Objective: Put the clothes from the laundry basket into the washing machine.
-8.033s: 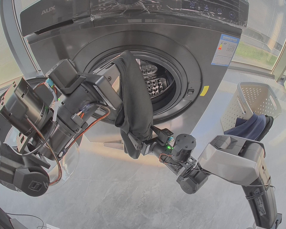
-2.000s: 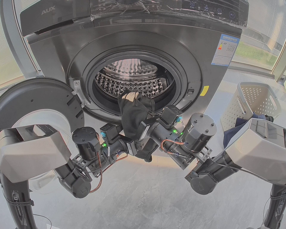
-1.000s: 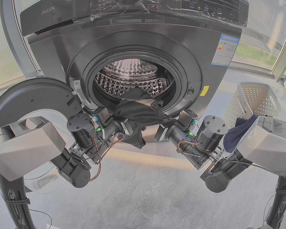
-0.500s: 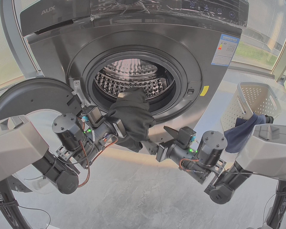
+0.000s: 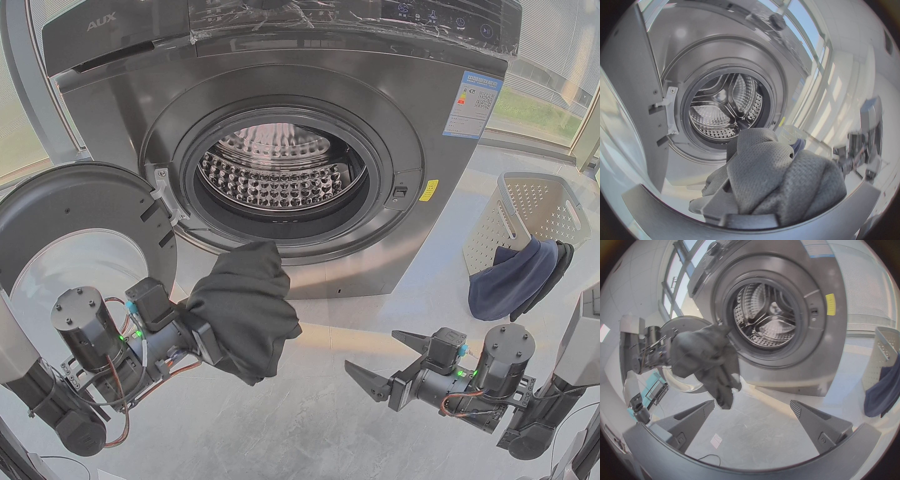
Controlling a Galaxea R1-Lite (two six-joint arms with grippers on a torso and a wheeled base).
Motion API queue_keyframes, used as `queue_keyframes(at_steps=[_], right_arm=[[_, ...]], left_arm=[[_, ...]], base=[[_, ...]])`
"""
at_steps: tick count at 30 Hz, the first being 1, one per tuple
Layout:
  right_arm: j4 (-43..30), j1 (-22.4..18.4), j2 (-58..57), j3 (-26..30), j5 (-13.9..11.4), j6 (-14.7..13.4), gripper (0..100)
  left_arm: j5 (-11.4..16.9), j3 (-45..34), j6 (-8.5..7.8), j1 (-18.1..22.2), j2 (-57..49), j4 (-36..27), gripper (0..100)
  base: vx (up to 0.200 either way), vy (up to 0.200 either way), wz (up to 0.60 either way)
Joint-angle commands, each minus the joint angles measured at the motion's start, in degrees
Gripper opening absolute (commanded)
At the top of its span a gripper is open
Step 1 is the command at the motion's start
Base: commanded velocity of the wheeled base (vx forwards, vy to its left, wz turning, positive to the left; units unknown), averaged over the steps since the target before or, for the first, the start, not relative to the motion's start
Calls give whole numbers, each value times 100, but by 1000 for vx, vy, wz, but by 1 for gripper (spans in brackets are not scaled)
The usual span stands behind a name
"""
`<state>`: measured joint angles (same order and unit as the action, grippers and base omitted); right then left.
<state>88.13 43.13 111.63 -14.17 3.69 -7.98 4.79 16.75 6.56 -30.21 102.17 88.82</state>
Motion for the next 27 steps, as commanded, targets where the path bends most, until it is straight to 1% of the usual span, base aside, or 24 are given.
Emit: queue_keyframes(at_steps=[1, 2, 4, 6, 7, 8, 9, 10, 13, 15, 20, 27], right_arm=[[12, -244, -247, 89, 325, -203, 100], [20, -270, -168, 19, 351, -230, 100], [20, -358, -89, -42, 369, -239, 100], [20, -358, -89, -51, 369, -239, 100], [20, -349, -89, -51, 378, -239, 100], [20, -349, -89, -51, 378, -239, 100], [20, -332, -89, -60, 378, -239, 100], [20, -314, -80, -69, 378, -247, 100], [20, -296, -80, -69, 378, -256, 100], [20, -296, -89, -78, 386, -300, 100], [20, -323, -80, -86, 395, -327, 100], [12, -261, -36, -51, 386, -327, 100]], left_arm=[[92, -506, -665, -11, -303, 12, 0], [101, -524, -753, -11, -259, 12, 0], [110, -532, -735, 24, -215, 12, 0], [119, -532, -665, 41, -233, 12, 0], [119, -515, -524, 41, -277, 12, 0], [119, -515, -524, 41, -277, 12, 0], [110, -488, -375, 15, -312, 12, 0], [110, -462, -304, 15, -303, 12, 0], [119, -471, -260, 50, -241, 12, 0], [127, -506, -260, 68, -180, 4, 0], [127, -453, -155, 68, 14, 12, 0], [119, -436, -155, 68, 84, 21, 0]], base=[[0, 0, 0], [0, 0, 0], [0, 0, 0], [0, 0, 0], [0, 0, 0], [200, 0, 0], [200, 0, 0], [200, 0, 0], [200, 0, 0], [200, 0, 0], [200, 0, 0], [200, 0, 0]])
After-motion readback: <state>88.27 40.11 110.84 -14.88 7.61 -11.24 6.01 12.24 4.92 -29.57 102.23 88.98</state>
